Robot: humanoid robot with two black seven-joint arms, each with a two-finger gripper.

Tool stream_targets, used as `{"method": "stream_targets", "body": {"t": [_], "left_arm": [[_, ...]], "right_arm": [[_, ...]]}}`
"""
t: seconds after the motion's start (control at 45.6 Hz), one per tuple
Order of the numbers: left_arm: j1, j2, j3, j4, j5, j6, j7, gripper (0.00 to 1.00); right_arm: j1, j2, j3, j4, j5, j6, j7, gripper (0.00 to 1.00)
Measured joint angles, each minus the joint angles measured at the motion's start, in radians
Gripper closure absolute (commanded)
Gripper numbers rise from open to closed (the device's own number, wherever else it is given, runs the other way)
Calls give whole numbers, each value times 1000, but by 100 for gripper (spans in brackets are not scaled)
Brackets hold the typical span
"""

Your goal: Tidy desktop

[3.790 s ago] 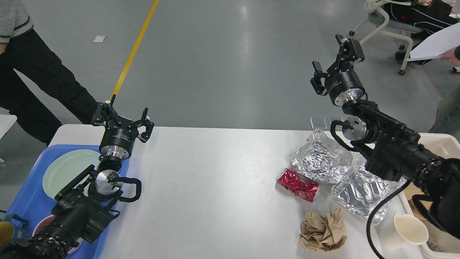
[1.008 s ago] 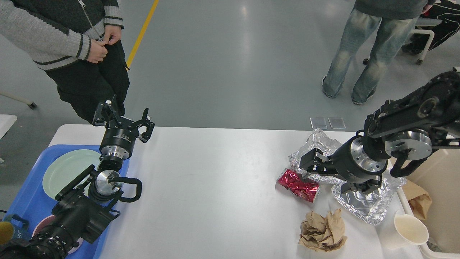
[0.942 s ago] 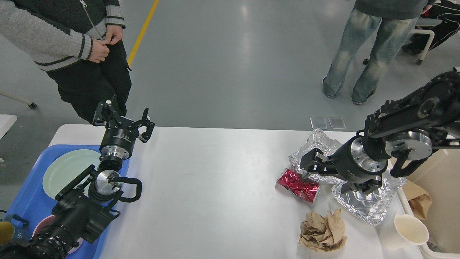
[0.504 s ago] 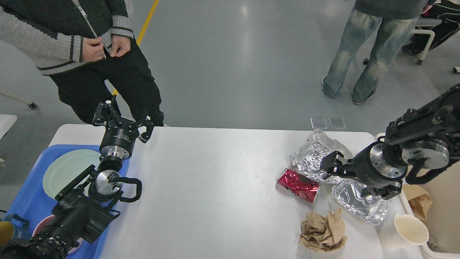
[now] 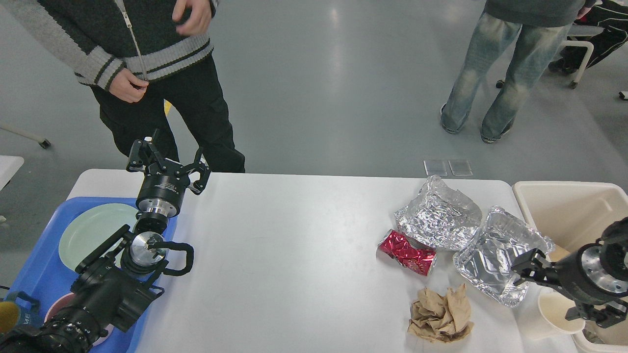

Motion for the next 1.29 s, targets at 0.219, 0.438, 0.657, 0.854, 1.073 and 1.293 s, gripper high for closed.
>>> {"method": "stream_targets", "body": {"t": [0.219, 0.438, 0.657, 0.854, 1.073, 1.293], "left_arm": [[0, 0, 0, 0, 0, 0, 0, 3], [0, 1, -1, 0, 0, 0, 0, 3], [0, 0, -2, 1, 0, 0, 0, 3], [0, 0, -2, 1, 0, 0, 0, 3], [0, 0, -2, 1, 0, 0, 0, 3], [0, 1, -2, 1, 0, 0, 0, 3]], "right_arm": [[-80, -66, 11, -104, -3, 8, 0, 0], [-115, -123, 18, -118, -4, 11, 1, 0], [-204, -155, 49, -183, -4, 7, 3, 0], [-274, -183, 107, -200, -3, -4, 10, 0], [-366, -195, 152, -241, 4, -40, 50, 20], [-443, -187, 166, -252, 5, -107, 138, 85]]}}
